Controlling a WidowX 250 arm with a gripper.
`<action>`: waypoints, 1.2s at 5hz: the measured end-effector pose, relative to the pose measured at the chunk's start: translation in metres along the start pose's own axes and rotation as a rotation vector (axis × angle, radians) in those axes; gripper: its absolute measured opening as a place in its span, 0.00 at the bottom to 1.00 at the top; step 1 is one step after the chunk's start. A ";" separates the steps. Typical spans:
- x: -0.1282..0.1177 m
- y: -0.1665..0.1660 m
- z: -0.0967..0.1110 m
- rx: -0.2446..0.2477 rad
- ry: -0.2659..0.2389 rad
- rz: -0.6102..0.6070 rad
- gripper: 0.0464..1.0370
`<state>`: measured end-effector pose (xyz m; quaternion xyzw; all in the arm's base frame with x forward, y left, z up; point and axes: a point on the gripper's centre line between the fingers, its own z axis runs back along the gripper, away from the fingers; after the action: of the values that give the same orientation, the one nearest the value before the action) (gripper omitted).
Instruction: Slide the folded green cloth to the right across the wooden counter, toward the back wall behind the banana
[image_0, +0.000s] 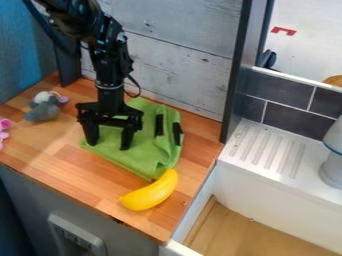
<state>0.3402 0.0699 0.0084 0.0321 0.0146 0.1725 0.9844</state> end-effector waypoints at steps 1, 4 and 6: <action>-0.003 0.002 0.012 -0.014 -0.033 -0.006 0.96; -0.040 0.048 0.083 -0.147 -0.062 -0.081 0.96; -0.054 0.099 0.084 0.030 0.029 -0.207 0.96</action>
<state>0.2595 0.1395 0.0997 0.0425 0.0349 0.0700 0.9960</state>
